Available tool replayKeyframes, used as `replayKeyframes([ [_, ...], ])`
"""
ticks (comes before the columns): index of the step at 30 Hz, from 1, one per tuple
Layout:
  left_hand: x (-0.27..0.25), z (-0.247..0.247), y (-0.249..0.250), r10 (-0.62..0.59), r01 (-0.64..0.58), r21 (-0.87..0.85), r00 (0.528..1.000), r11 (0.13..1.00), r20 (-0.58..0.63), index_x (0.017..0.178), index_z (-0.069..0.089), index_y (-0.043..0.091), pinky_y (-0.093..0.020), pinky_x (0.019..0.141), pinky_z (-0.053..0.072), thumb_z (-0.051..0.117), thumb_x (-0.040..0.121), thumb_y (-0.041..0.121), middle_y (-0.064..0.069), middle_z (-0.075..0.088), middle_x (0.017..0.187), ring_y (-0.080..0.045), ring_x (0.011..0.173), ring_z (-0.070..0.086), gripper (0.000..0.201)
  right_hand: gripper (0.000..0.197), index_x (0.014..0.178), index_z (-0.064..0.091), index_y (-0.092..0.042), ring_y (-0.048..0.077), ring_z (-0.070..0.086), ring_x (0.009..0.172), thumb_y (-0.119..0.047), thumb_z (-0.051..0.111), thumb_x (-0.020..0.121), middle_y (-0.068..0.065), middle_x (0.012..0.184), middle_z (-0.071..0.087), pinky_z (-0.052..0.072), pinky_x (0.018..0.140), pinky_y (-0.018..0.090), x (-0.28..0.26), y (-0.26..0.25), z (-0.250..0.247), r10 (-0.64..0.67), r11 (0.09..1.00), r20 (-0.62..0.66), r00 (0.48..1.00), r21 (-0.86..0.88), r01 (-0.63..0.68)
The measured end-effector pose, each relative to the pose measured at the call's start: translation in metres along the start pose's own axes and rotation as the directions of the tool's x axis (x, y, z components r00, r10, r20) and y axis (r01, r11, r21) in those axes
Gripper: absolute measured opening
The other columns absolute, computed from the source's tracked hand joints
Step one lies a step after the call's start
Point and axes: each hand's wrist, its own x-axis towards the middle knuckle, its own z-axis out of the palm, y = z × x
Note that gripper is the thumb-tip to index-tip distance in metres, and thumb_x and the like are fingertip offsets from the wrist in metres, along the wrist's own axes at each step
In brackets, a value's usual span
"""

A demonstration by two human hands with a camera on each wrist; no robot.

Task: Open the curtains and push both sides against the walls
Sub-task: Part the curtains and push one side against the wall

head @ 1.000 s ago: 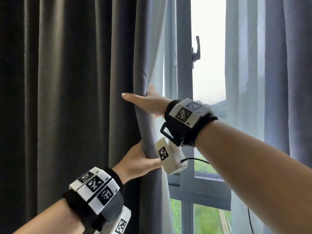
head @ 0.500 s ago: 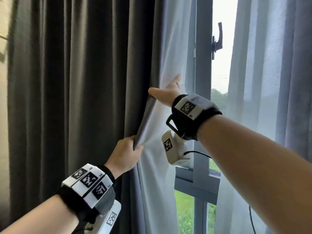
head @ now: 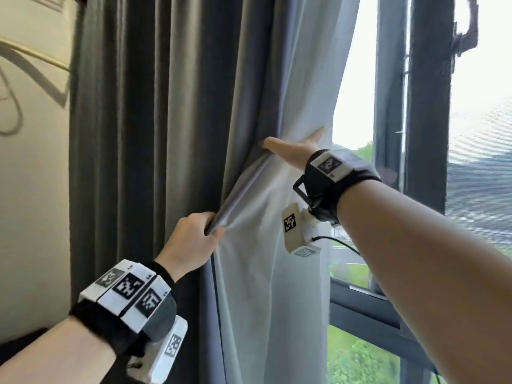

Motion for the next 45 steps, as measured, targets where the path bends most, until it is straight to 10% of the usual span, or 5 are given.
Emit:
replayKeyframes([
  [10, 0.053, -0.039, -0.135, -0.032, 0.031, 0.072, 0.999, 0.997, 0.011, 0.076, 0.060, 0.013, -0.022, 0.047, 0.030, 0.055, 0.090, 0.019, 0.008, 0.046, 0.053, -0.017, 0.055, 0.045, 0.016, 0.106, 0.148, -0.002, -0.012, 0.036, 0.036, 0.128, -0.048, 0.061, 0.070, 0.017, 0.145, 0.030, 0.037, 0.093, 0.044, 0.047, -0.050, 0.139, -0.024, 0.996, 0.132, 0.991, 0.087, 0.013],
  [15, 0.058, -0.046, -0.185, -0.084, 0.083, 0.027, 0.996, 0.996, 0.039, 0.054, 0.046, 0.012, -0.019, 0.041, 0.029, 0.056, 0.089, 0.022, 0.003, 0.040, 0.047, -0.016, 0.047, 0.038, 0.038, 0.090, 0.146, -0.003, -0.006, 0.027, 0.046, 0.096, -0.042, 0.052, 0.084, 0.002, 0.086, 0.044, 0.038, 0.080, 0.036, 0.055, -0.072, 0.200, -0.085, 0.994, 0.141, 0.986, 0.082, 0.074],
  [27, 0.040, -0.063, -0.255, -0.281, 0.329, -0.191, 0.929, 0.925, 0.240, 0.130, 0.042, 0.023, -0.025, 0.092, 0.043, 0.068, 0.044, 0.075, 0.013, 0.058, 0.120, -0.007, 0.110, 0.055, 0.103, 0.078, 0.148, -0.005, -0.007, 0.036, 0.017, 0.141, -0.033, 0.045, 0.093, 0.018, 0.156, 0.012, 0.016, 0.113, 0.046, 0.033, -0.130, 0.298, -0.243, 0.947, 0.223, 0.944, 0.264, 0.181],
  [39, 0.090, -0.024, -0.305, -0.415, 0.414, -0.042, 0.897, 0.909, -0.151, 0.104, 0.061, 0.009, -0.030, 0.069, 0.050, 0.079, 0.067, 0.024, -0.010, 0.070, 0.099, -0.028, 0.084, 0.065, 0.044, 0.060, 0.136, 0.032, 0.000, 0.033, 0.045, 0.123, -0.034, 0.050, 0.089, 0.017, 0.136, 0.043, 0.039, 0.103, 0.043, 0.067, -0.127, 0.314, -0.353, 0.934, 0.206, 0.913, 0.130, 0.332],
  [45, 0.125, 0.003, -0.325, -0.465, 0.459, -0.079, 0.871, 0.885, -0.160, 0.105, 0.064, 0.004, -0.031, 0.071, 0.050, 0.079, 0.069, 0.019, -0.017, 0.071, 0.100, -0.033, 0.090, 0.067, 0.042, 0.096, 0.149, -0.002, -0.015, 0.032, 0.003, 0.144, -0.054, 0.054, 0.080, 0.013, 0.157, 0.000, 0.016, 0.114, 0.049, 0.112, -0.095, 0.268, -0.436, 0.900, -0.079, 0.896, -0.036, 0.435],
])
